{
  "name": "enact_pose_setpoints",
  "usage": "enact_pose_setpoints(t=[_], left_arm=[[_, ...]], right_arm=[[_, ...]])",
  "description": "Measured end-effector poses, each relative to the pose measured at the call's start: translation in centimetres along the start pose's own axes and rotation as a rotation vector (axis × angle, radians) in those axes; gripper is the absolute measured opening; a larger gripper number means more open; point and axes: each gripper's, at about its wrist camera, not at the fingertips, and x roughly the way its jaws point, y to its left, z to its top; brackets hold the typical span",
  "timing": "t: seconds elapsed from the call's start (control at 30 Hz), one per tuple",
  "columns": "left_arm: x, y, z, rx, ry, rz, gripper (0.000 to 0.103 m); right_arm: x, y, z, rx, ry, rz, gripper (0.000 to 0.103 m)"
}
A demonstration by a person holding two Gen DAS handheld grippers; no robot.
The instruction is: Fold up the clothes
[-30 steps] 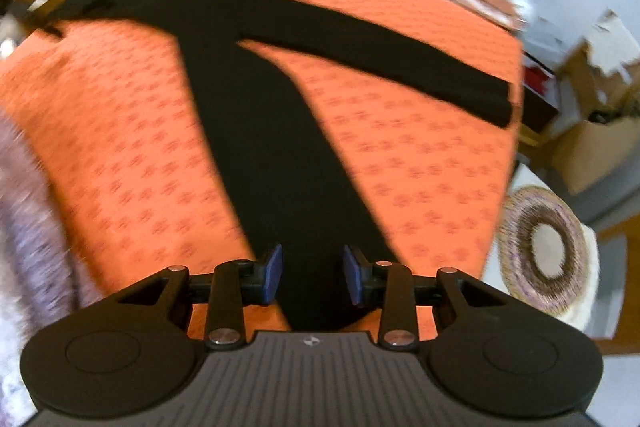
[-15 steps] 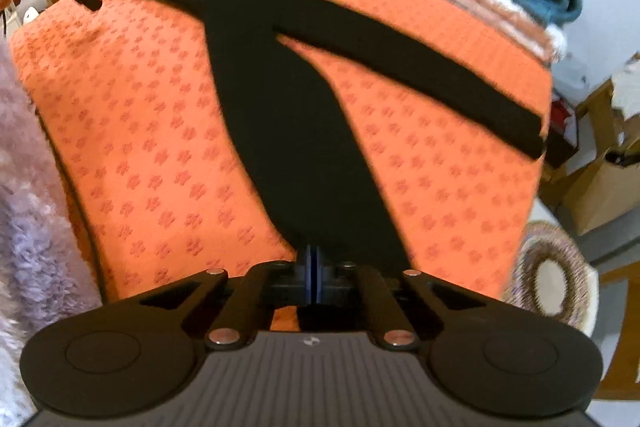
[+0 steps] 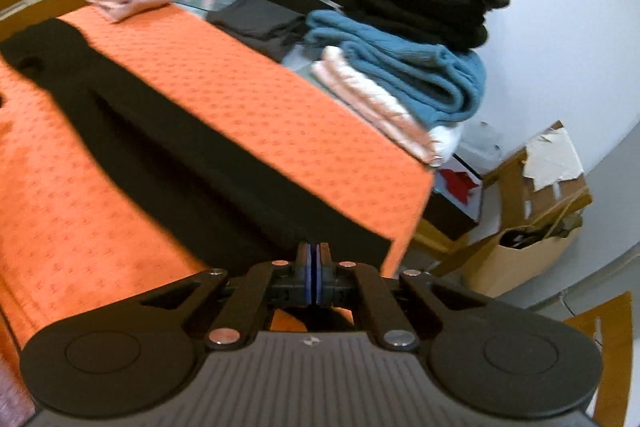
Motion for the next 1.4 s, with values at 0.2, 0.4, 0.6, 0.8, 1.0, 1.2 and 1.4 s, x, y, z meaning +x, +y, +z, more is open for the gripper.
enact_pose_setpoints(t=[0.2, 0.4, 0.6, 0.8, 1.0, 1.2, 1.4], left_arm=[[0.5, -0.8, 0.9, -0.007, -0.004, 0.002, 0.061], [1.2, -1.3, 1.6, -0.007, 0.008, 0.017, 0.061], [2.1, -1.6, 2.3, -0.004, 0.031, 0.033, 0.062], [2.8, -1.2, 2.4, -0.029, 0.052, 0.05, 0.062], [3.2, -0.8, 2.5, -0.054, 0.059, 0.053, 0.062], [3.4, -0.3, 2.5, -0.061, 0.056, 0.068, 0.062], [3.3, 0.1, 2.6, -0.06, 0.05, 0.076, 0.062]], right_arm=[[5.4, -3.1, 3.3, -0.01, 0.079, -0.009, 0.002], [11.5, -4.7, 5.3, -0.024, 0.165, 0.037, 0.002], [16.2, -5.4, 5.8, -0.026, 0.229, 0.08, 0.003], [17.1, -7.1, 5.4, 0.056, 0.22, 0.039, 0.02], [14.0, -10.6, 2.8, 0.321, 0.19, 0.04, 0.026], [12.1, -10.5, -1.5, 0.493, 0.182, 0.039, 0.031], [13.9, -10.2, -4.0, 0.698, 0.188, 0.057, 0.031]])
